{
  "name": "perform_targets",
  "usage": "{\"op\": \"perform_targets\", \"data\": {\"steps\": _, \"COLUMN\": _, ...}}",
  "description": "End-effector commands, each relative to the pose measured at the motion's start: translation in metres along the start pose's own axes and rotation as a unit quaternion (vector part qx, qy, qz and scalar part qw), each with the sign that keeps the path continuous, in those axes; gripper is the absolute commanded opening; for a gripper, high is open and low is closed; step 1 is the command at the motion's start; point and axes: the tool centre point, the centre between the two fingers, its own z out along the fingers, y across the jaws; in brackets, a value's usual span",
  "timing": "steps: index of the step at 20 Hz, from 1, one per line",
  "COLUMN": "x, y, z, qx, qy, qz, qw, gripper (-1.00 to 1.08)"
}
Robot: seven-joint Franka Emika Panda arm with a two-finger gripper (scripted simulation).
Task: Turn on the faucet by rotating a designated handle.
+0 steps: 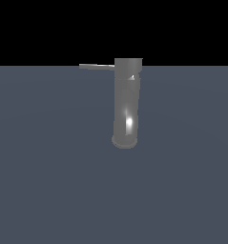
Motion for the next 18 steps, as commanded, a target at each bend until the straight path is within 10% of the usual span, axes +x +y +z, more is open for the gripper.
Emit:
{"op": "perform_targets", "data": {"steps": 1, "x": 0.010, "y": -0.003, "z": 0.002, "qx": 0.005, "qy": -0.001, "qz": 0.025, "qw": 0.9997, "gripper": -1.00}}
{"op": "perform_targets", "data": {"steps": 18, "x": 0.093, "y": -0.025, "z": 0.031, "qx": 0.027, "qy": -0.014, "qz": 0.233, "qw": 0.9721, "gripper": -1.00}}
